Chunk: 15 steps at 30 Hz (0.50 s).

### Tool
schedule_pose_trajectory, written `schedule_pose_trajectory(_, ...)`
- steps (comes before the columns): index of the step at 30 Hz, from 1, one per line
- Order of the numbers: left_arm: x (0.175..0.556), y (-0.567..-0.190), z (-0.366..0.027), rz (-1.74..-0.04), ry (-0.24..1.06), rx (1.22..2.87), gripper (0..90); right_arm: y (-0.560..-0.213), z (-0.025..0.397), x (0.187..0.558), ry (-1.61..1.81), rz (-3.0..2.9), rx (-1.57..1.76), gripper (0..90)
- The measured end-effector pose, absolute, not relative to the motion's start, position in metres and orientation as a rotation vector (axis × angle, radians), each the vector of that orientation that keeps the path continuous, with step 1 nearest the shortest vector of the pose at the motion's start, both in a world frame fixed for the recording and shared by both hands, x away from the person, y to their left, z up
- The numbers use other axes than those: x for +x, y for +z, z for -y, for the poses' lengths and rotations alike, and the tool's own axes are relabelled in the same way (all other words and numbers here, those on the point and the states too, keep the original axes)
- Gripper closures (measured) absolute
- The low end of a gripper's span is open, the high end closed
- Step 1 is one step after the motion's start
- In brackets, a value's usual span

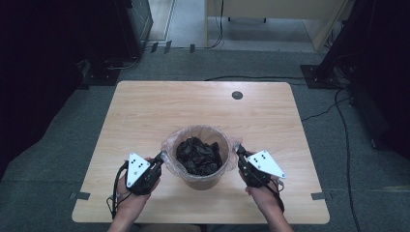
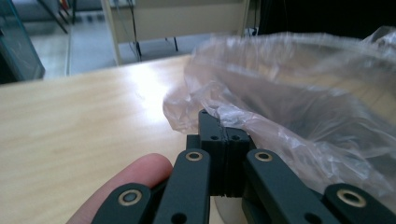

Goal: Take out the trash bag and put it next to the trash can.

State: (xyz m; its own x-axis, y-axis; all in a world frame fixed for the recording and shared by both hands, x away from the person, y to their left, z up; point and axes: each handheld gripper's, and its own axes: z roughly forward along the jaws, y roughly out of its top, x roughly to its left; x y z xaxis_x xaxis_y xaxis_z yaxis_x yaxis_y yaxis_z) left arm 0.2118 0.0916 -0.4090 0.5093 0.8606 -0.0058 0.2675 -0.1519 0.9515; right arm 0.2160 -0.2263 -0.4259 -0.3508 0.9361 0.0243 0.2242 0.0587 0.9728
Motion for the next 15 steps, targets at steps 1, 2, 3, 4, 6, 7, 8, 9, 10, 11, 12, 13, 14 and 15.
schedule_pose_trajectory(1,0.211,-0.404,-0.091,-0.957,0.708,1.683,90.0,-0.420,0.225,0.217,1.343,-1.657,1.172,90.0)
schedule_pose_trajectory(2,0.211,-0.400,-0.091,-0.946,0.716,1.682,90.0,-0.415,0.224,0.217,1.347,-1.652,1.162,90.0)
schedule_pose_trajectory(3,0.211,-0.396,-0.090,-0.937,0.719,1.677,90.0,-0.410,0.222,0.218,1.357,-1.648,1.153,90.0)
schedule_pose_trajectory(4,0.211,-0.392,-0.089,-0.931,0.722,1.667,90.0,-0.404,0.220,0.218,1.374,-1.644,1.144,90.0)
schedule_pose_trajectory(6,0.212,-0.385,-0.085,-0.910,0.722,1.664,90.0,-0.395,0.215,0.219,1.401,-1.649,1.119,90.0)
schedule_pose_trajectory(7,0.213,-0.381,-0.082,-0.897,0.722,1.665,90.0,-0.390,0.211,0.221,1.420,-1.654,1.111,90.0)
schedule_pose_trajectory(8,0.213,-0.378,-0.078,-0.883,0.722,1.665,90.0,-0.386,0.207,0.222,1.430,-1.661,1.096,90.0)
schedule_pose_trajectory(9,0.213,-0.376,-0.074,-0.869,0.719,1.666,90.0,-0.381,0.203,0.222,1.427,-1.663,1.077,90.0)
schedule_pose_trajectory(10,0.213,-0.373,-0.070,-0.853,0.714,1.664,90.0,-0.377,0.201,0.223,1.424,-1.654,1.066,90.0)
schedule_pose_trajectory(11,0.212,-0.372,-0.068,-0.839,0.708,1.664,90.0,-0.373,0.201,0.222,1.442,-1.642,1.077,90.0)
schedule_pose_trajectory(12,0.212,-0.372,-0.066,-0.829,0.707,1.668,90.0,-0.370,0.203,0.222,1.461,-1.634,1.092,90.0)
schedule_pose_trajectory(13,0.212,-0.373,-0.066,-0.829,0.705,1.673,90.0,-0.369,0.206,0.222,1.463,-1.633,1.098,87.7)
schedule_pose_trajectory(14,0.213,-0.374,-0.067,-0.833,0.706,1.681,89.8,-0.370,0.211,0.221,1.448,-1.634,1.102,84.4)
schedule_pose_trajectory(15,0.215,-0.376,-0.070,-0.844,0.704,1.684,89.8,-0.374,0.216,0.219,1.428,-1.635,1.119,81.0)
